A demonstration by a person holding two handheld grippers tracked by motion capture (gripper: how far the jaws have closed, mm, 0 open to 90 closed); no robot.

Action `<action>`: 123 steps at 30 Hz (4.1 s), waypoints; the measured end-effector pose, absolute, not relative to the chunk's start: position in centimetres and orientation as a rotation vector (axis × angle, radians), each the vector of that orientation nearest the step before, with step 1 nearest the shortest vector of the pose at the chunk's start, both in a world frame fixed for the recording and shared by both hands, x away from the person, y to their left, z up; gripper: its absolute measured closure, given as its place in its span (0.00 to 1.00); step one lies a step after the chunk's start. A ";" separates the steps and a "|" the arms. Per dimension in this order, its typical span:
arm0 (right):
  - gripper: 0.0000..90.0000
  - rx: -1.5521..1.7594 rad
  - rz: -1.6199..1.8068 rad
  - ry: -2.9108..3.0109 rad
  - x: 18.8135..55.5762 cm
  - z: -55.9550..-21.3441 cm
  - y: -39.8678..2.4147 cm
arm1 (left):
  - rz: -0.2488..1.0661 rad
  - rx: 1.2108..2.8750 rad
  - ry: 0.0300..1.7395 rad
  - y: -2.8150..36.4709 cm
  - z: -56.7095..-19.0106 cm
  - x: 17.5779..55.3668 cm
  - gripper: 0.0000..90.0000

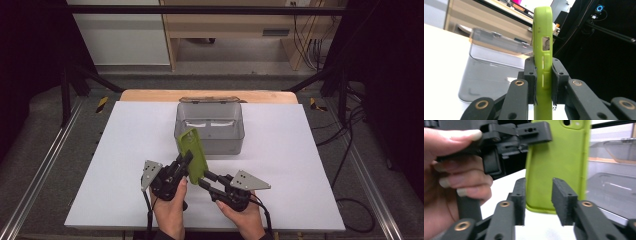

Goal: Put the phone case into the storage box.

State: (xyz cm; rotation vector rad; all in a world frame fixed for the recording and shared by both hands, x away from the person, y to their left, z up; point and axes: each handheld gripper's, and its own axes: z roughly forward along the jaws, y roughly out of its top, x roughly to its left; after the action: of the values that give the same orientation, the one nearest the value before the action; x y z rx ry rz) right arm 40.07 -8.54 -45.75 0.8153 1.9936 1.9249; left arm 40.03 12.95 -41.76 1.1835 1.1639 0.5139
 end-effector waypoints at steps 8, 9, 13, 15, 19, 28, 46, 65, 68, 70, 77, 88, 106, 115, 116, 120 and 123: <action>0.29 0.875 1.746 2.107 41.0 -46.4 -8.3 | 0.587 1.217 1.173 14.8 -41.4 40.0 0.86; 0.26 0.875 1.704 2.127 41.1 -46.6 -8.2 | 0.593 1.218 1.174 15.1 -41.3 40.0 0.86; 0.12 0.870 1.610 2.159 41.3 -46.8 -7.9 | 0.612 1.224 1.175 16.0 -41.0 40.0 0.86; 0.10 0.870 1.588 2.188 41.4 -46.9 -7.9 | 0.627 1.230 1.179 16.5 -40.9 40.0 0.86; 0.10 0.911 1.506 2.228 41.5 -47.3 -7.9 | 0.658 1.209 1.195 17.7 -40.3 39.9 0.86; 0.09 0.902 1.513 2.232 41.6 -47.2 -8.4 | 0.688 1.250 1.190 19.6 -39.9 40.0 0.86; 0.07 0.908 1.543 2.219 42.0 -46.3 -9.4 | 0.665 1.275 1.177 21.5 -39.2 40.0 0.86; 0.05 0.916 1.440 1.997 40.1 -47.4 -17.3 | 0.660 1.302 1.165 22.7 -37.7 40.8 0.86; 0.04 0.917 1.447 1.937 39.8 -47.4 -18.6 | 0.656 1.315 1.167 22.7 -37.4 40.9 0.86; 0.05 0.919 1.459 1.910 39.7 -47.3 -19.3 | 0.661 1.327 1.163 22.6 -37.3 41.0 0.86; 0.04 0.925 1.464 1.884 39.7 -47.2 -20.6 | 0.649 1.330 1.157 22.1 -37.2 41.4 0.86; 0.04 0.907 1.468 1.900 39.4 -47.0 -21.2 | 0.616 1.325 1.179 22.4 -36.6 42.1 0.86; 0.04 0.849 1.535 1.933 40.2 -47.4 -21.9 | 0.585 1.335 1.181 21.5 -34.7 44.9 0.86; 0.05 0.835 1.547 1.926 40.0 -47.4 -21.6 | 0.581 1.344 1.171 20.9 -34.1 45.8 0.86; 0.05 0.828 1.549 1.927 40.0 -47.4 -21.5 | 0.579 1.344 1.173 20.8 -34.1 46.0 0.86; 0.05 0.826 1.549 1.916 39.9 -47.3 -21.5 | 0.572 1.348 1.181 20.5 -34.1 46.5 0.86; 0.05 0.825 1.541 1.920 39.9 -47.3 -21.4 | 0.584 1.353 1.173 20.2 -33.8 47.0 0.86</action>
State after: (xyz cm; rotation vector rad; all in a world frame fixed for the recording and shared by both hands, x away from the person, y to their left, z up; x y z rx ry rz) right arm 39.91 -21.42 -47.30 0.8250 1.9195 1.5410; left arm 46.98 20.22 -33.77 1.3525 1.1730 0.5845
